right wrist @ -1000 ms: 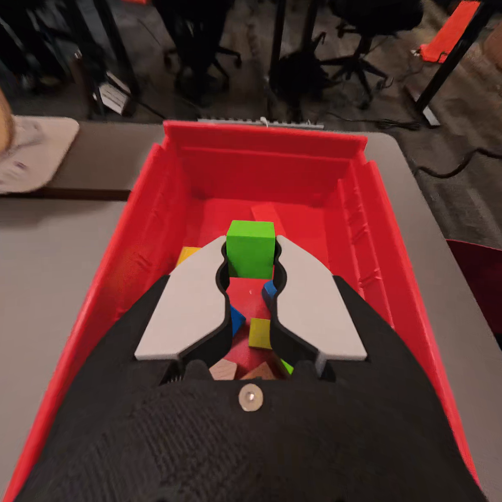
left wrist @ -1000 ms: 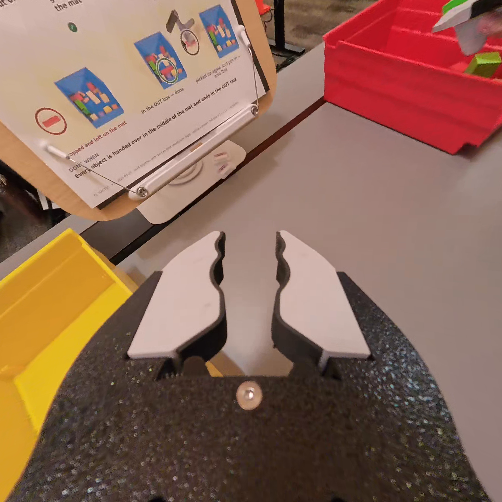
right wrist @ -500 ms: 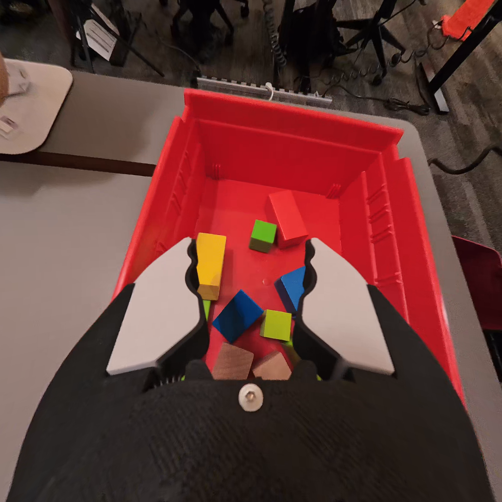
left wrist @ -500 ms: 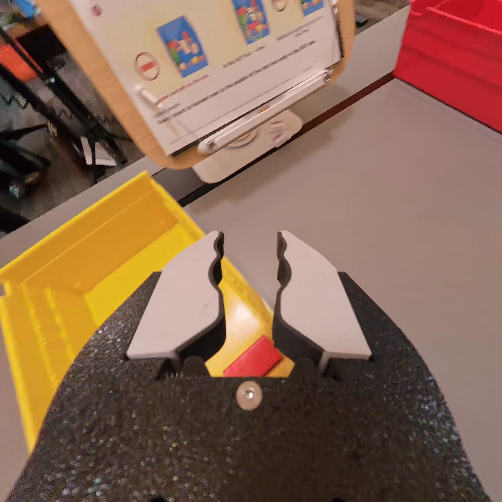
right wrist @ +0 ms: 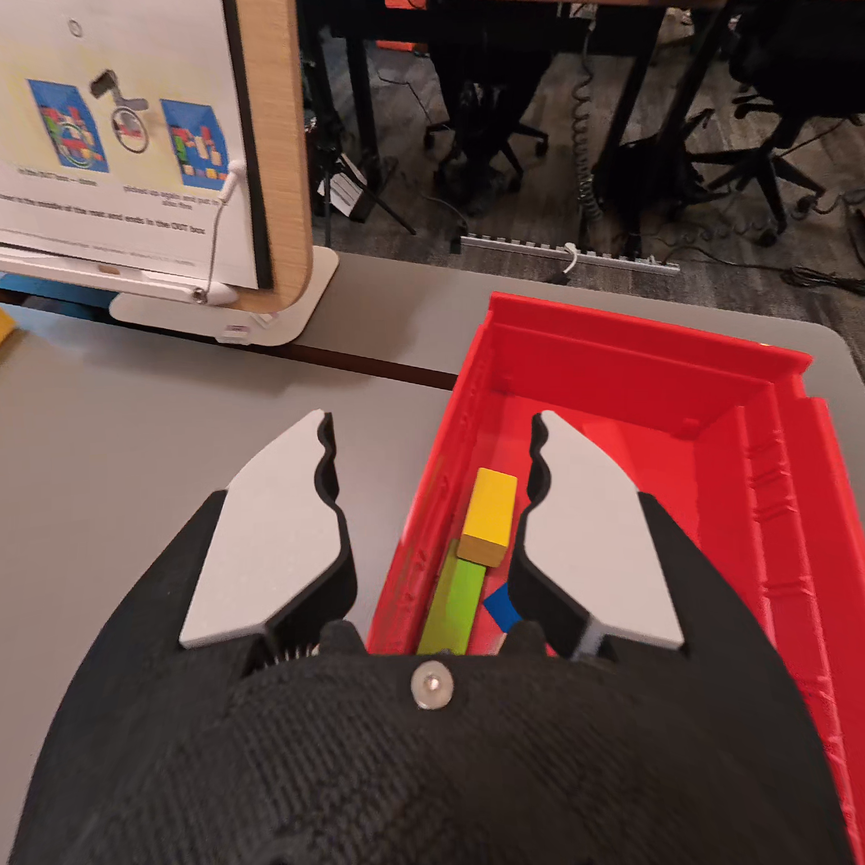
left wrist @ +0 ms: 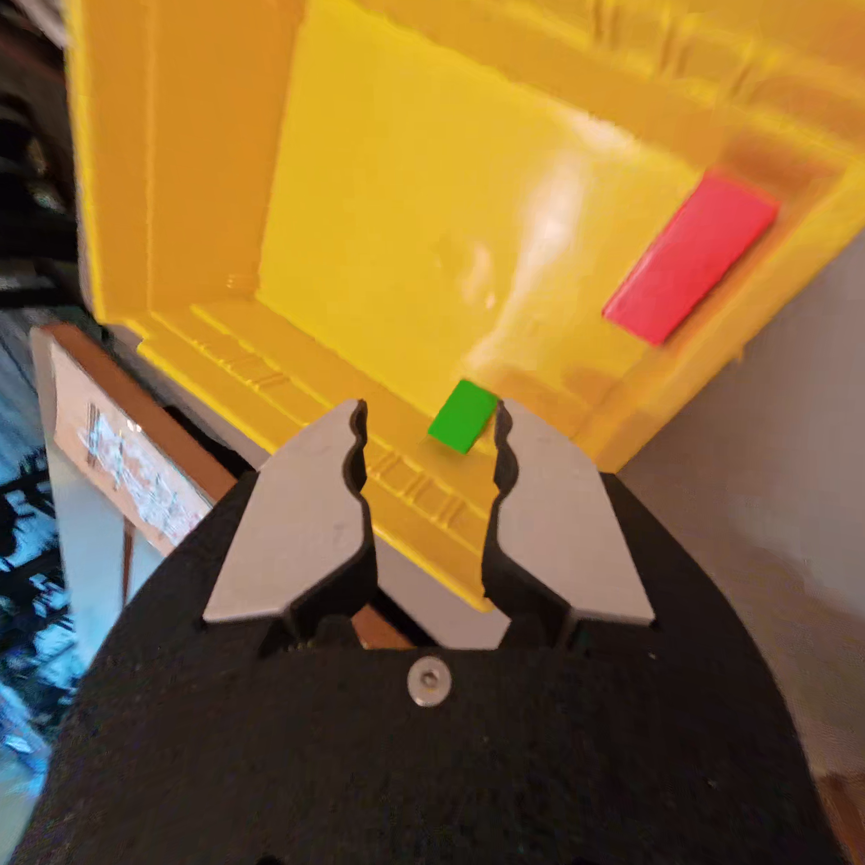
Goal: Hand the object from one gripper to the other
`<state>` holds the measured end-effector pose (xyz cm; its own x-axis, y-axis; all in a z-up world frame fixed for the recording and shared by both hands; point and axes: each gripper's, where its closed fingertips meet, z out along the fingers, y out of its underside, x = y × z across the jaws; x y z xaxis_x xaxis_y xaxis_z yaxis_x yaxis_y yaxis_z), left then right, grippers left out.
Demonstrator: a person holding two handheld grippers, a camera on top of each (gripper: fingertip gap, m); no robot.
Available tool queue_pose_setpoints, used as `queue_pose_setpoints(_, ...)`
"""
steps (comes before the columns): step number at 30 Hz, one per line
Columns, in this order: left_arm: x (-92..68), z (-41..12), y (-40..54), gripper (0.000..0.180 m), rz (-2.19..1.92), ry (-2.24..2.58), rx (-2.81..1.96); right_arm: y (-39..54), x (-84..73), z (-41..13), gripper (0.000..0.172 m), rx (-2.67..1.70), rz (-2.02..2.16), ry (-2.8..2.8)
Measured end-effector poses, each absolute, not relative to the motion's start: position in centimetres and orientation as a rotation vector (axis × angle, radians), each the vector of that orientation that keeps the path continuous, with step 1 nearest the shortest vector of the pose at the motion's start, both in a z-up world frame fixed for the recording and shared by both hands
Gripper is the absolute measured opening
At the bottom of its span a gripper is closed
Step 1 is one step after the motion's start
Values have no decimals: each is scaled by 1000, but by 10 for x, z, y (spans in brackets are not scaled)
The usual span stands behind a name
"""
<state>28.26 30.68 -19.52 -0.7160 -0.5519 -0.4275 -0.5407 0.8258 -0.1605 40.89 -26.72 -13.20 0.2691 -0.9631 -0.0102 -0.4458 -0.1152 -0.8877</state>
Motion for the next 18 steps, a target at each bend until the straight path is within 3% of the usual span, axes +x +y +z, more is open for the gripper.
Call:
queue_pose_setpoints(1, 280, -202, 312, 55, 30, 2616, -733, -263, 409, -132, 80, -1712, -766, 1291)
queue_pose_setpoints(3, 271, -218, 320, 67, 171, 2758, -614, -256, 408, -131, 81, -1720, -746, 1274)
queue_pose_setpoints(14, 268, -271, 362, 61, 734, 2855, -389, -229, 405, -126, 81, -1747, -685, 1189)
queue_pose_setpoints(18, 272, -280, 363, 45, 774, 2835, -405, -220, 404, -127, 82, -1770, -662, 1162)
